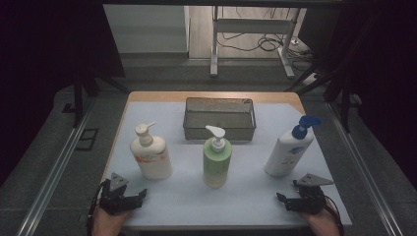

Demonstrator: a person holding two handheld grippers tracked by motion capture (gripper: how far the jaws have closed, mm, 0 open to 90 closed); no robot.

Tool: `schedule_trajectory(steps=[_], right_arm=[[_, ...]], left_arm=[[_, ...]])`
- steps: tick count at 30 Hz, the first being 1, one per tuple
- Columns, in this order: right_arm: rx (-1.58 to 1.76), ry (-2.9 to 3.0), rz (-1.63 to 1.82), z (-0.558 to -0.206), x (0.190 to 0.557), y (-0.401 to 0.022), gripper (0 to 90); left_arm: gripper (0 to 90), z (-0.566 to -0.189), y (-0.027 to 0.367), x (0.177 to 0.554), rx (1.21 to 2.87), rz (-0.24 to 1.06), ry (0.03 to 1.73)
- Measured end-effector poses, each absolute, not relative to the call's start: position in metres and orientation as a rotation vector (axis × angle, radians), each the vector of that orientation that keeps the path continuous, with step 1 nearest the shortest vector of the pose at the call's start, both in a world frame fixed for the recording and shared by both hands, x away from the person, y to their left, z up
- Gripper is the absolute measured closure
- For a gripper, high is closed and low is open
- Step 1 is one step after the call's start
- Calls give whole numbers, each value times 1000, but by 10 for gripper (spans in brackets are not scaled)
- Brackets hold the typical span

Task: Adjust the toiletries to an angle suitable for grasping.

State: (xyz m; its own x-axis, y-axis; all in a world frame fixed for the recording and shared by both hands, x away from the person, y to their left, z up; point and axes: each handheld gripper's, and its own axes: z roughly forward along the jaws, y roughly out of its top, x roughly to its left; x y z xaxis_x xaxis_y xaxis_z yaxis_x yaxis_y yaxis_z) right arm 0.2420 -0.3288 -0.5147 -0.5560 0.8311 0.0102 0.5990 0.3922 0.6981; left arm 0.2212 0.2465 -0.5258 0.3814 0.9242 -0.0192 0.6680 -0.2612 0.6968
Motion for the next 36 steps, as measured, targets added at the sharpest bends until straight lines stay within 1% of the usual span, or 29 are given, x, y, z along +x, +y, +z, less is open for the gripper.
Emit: schedule_trajectory(steps=[16, 29, 30, 31, 34, 35, 36], right_arm=[[1258, 2338, 959, -507, 242, -331, 137], [1243, 2354, 943, -494, 245, -342, 142], [1244, 2349, 947, -492, 246, -343, 152], [1254, 2346, 949, -489, 246, -345, 207], [1266, 2339, 961, -487, 248, -348, 277], [1266, 2339, 961, -487, 248, -348, 277], [1270, 2339, 969, -486, 248, -349, 310]], left_arm=[[116, -526, 247, 221, 2020, 531, 1363], [117, -526, 247, 221, 2018, 533, 1363], [117, -526, 247, 221, 2017, 533, 1363], [116, -526, 247, 221, 2017, 534, 1363], [117, -526, 247, 221, 2017, 534, 1363], [117, -526, 247, 221, 2017, 534, 1363], [117, -526, 247, 221, 2017, 534, 1363]])
